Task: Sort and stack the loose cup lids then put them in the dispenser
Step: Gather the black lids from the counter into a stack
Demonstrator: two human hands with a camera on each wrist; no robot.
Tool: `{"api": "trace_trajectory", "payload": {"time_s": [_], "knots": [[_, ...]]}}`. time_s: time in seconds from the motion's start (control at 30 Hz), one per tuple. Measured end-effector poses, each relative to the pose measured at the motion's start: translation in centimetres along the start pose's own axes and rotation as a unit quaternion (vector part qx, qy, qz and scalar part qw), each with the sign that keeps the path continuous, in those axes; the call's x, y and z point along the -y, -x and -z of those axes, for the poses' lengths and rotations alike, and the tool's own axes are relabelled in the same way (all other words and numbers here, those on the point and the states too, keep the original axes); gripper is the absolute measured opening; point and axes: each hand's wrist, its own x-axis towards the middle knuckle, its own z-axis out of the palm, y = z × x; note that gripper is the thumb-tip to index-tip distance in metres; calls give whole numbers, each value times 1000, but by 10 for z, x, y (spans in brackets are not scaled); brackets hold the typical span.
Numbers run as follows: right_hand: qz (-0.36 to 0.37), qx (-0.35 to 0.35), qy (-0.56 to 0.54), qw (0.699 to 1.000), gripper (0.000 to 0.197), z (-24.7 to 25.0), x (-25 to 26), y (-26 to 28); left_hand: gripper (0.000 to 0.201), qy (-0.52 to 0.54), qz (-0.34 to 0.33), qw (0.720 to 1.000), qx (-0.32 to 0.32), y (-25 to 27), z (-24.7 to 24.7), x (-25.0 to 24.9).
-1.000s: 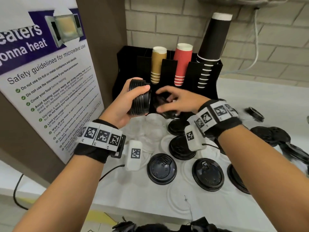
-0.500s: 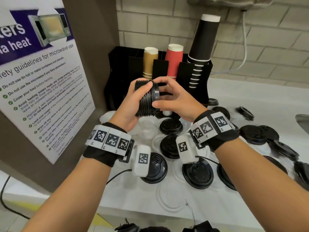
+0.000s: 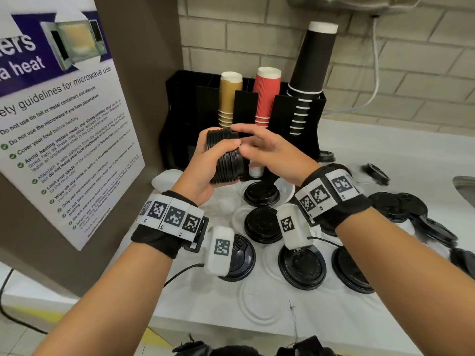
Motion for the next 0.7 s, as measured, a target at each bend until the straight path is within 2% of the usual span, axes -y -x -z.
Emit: {"api": "trace_trajectory", "payload": {"time_s": [0.07,0.2,0.3,0.4,0.5,0.57,0.6,0.63,0.67,0.7], "knots": [[-20,11,-10,1000,39,6,-1,0,51,-6,7,1000,2,-1,1,0],[-13,34,-21,999,52,12,-3,-3,48,-1,17,999,34,-3,7,-1],[-1,32,-36,999,55,13,-5,-5,51,11,17,997,69,-4,11,-1],[7,31,-31,999,55,11,-6,-5,51,10,3,998,59,-5,10,0],[6,15,-39,999,44,11,-8,-8,50,2,-15,999,35,-7,5,-1],[-46,-20,-37,998,31,14,-11,-13,50,-12,-27,999,27,-10,4,-3],[-97,-22,15,995,35,15,-15,-17,50,-15,-31,999,23,-11,4,-4],[-154,7,119,981,45,17,-19,-20,50,-17,-34,999,20,-12,5,-4],[-206,64,251,944,53,17,-26,-23,51,-18,-34,999,18,-13,6,-5],[-244,124,365,890,60,17,-33,-26,52,-20,-33,999,17,-13,7,-5]]}}
